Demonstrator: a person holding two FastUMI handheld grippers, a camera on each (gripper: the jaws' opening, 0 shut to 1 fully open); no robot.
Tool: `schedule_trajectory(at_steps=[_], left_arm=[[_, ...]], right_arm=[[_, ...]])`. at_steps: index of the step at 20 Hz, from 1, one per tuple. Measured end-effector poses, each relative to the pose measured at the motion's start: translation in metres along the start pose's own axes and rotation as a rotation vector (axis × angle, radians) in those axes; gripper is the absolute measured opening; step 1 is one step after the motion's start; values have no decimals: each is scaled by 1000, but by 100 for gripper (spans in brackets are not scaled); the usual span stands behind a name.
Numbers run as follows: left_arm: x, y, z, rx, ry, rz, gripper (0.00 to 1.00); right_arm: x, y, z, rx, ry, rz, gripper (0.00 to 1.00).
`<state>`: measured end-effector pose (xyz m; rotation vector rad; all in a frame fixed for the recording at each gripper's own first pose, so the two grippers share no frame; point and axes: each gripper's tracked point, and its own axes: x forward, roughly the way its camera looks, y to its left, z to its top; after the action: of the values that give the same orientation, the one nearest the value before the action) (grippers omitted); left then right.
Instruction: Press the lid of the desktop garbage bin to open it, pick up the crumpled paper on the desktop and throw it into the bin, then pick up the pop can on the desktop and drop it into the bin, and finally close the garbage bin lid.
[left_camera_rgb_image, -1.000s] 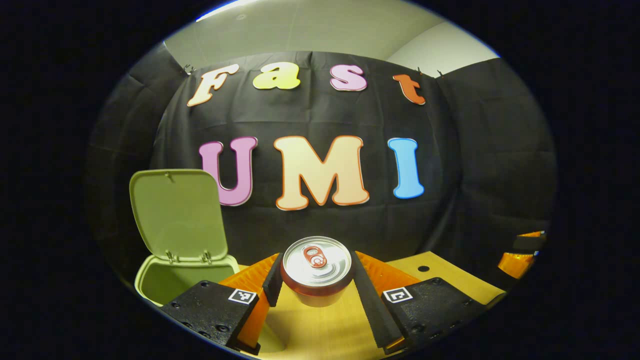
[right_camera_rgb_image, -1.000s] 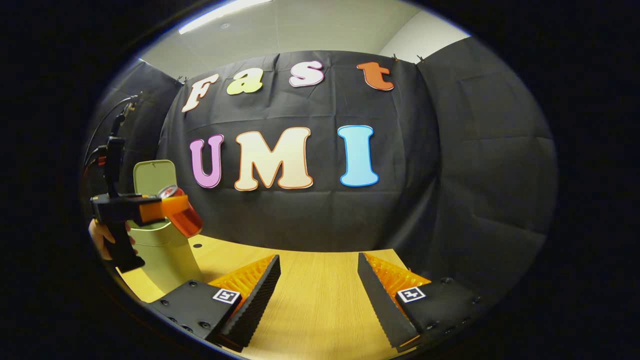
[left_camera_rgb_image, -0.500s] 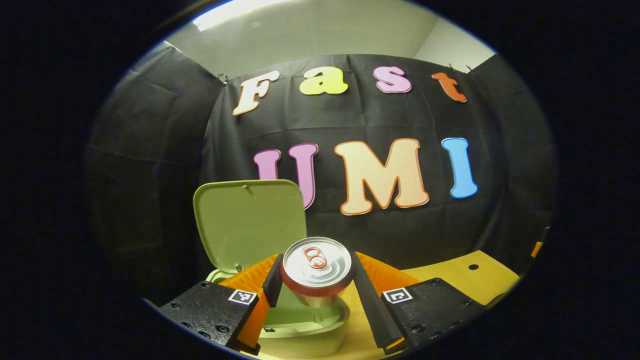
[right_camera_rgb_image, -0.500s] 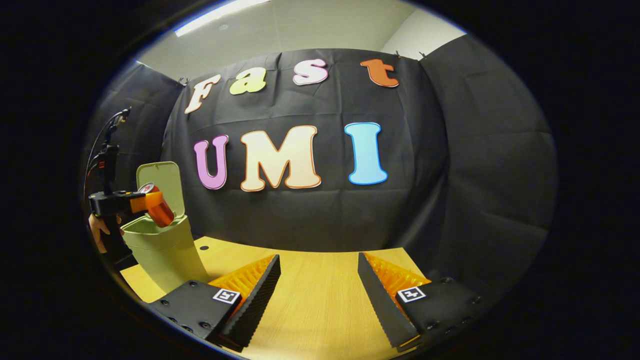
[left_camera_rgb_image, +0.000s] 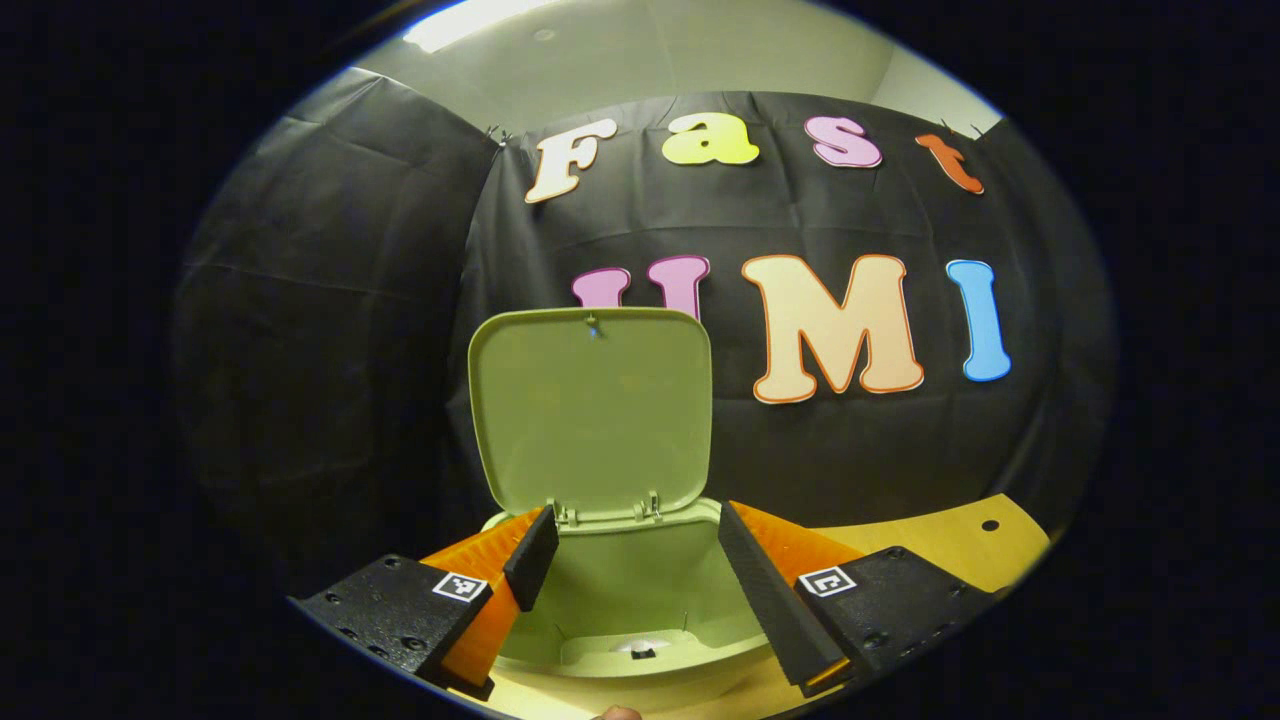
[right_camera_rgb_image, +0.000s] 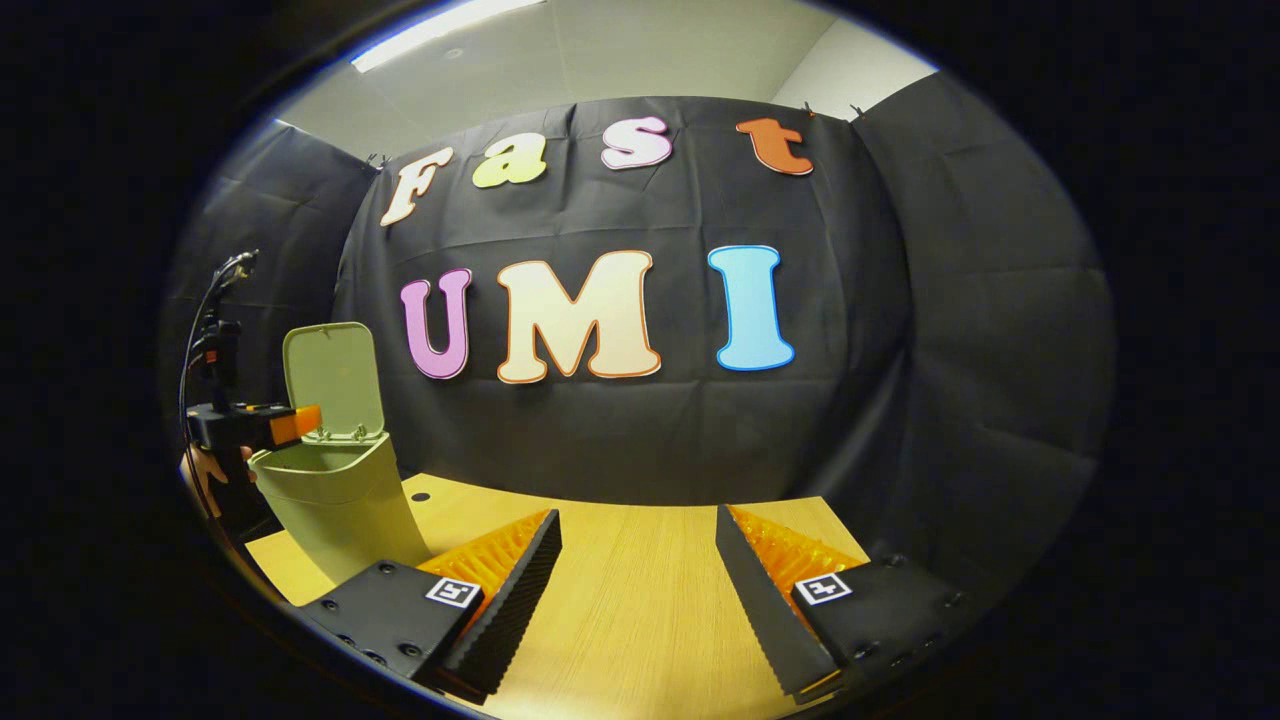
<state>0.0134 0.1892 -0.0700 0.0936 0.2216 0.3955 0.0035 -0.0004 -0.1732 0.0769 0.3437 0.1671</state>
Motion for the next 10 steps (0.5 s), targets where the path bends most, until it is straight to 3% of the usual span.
schedule_trajectory(at_steps=[10], left_arm=[[36,31,127,13,-200,-7,97]], right_arm=[[-14,19,1,2,-17,-53,98]])
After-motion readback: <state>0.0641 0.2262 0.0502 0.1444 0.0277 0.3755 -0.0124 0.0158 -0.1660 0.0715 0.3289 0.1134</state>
